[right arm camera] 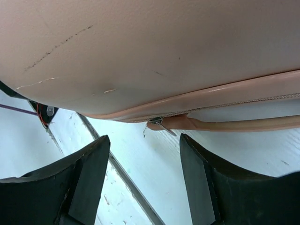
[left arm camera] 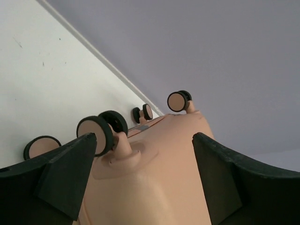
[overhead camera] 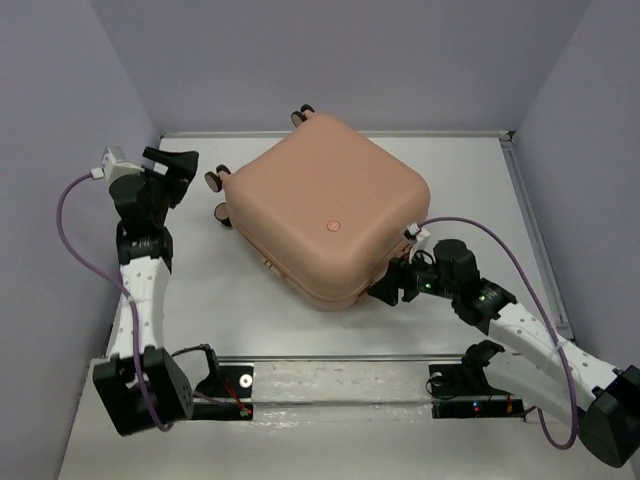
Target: Pack the luggage
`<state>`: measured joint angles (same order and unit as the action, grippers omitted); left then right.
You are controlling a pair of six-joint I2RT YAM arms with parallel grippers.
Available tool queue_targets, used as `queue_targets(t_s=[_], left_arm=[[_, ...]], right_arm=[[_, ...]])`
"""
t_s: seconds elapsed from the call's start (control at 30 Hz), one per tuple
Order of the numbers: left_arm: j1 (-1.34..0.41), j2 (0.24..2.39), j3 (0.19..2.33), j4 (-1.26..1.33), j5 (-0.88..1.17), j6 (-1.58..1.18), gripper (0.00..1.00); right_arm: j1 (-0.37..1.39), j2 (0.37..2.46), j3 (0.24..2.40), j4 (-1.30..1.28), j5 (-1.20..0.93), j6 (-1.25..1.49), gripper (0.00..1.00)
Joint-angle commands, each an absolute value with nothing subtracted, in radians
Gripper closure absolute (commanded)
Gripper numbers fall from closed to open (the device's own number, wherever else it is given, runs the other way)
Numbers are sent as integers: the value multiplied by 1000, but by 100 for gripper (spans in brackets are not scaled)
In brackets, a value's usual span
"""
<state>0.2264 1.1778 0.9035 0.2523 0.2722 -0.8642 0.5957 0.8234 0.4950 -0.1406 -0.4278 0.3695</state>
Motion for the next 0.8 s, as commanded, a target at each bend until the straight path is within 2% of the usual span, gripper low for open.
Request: queue_targets(t_s=[0.0, 0.03, 0.07, 0.1, 0.13, 0.23, 0.33, 0.4, 0.5, 0.63, 0.77], left_arm=[[236, 990, 728, 227, 312, -792, 9], [236, 962, 688, 224, 339, -781, 15], [233, 909, 652, 221, 366, -766, 26], [229, 882, 571, 218, 427, -744, 49], [218, 835, 501, 210, 458, -732, 63], [155, 743, 381, 155, 526, -686, 80], [34, 671, 316, 137, 502, -724, 84], [-160, 611, 286, 135, 436, -776, 87], [-331, 551, 235, 135, 298, -862, 89], [-455, 543, 199, 153, 235, -890, 90], [-578, 627, 187, 227, 177, -917, 91]], right_arm=[[600, 850, 465, -12, -442, 339, 33], [600, 856, 460, 23, -439, 336, 33], [600, 864, 456, 35, -436, 331, 33], [600, 880, 451, 46, -443, 324, 34], [600, 893, 448, 66, -448, 319, 36], [600, 936, 453, 78, -451, 305, 40], [600, 953, 457, 93, -453, 296, 42], [600, 957, 462, 107, -454, 291, 44], [600, 983, 469, 124, -462, 290, 47], [600, 1015, 463, 173, -471, 295, 51], [609, 1013, 450, 212, -466, 310, 66]])
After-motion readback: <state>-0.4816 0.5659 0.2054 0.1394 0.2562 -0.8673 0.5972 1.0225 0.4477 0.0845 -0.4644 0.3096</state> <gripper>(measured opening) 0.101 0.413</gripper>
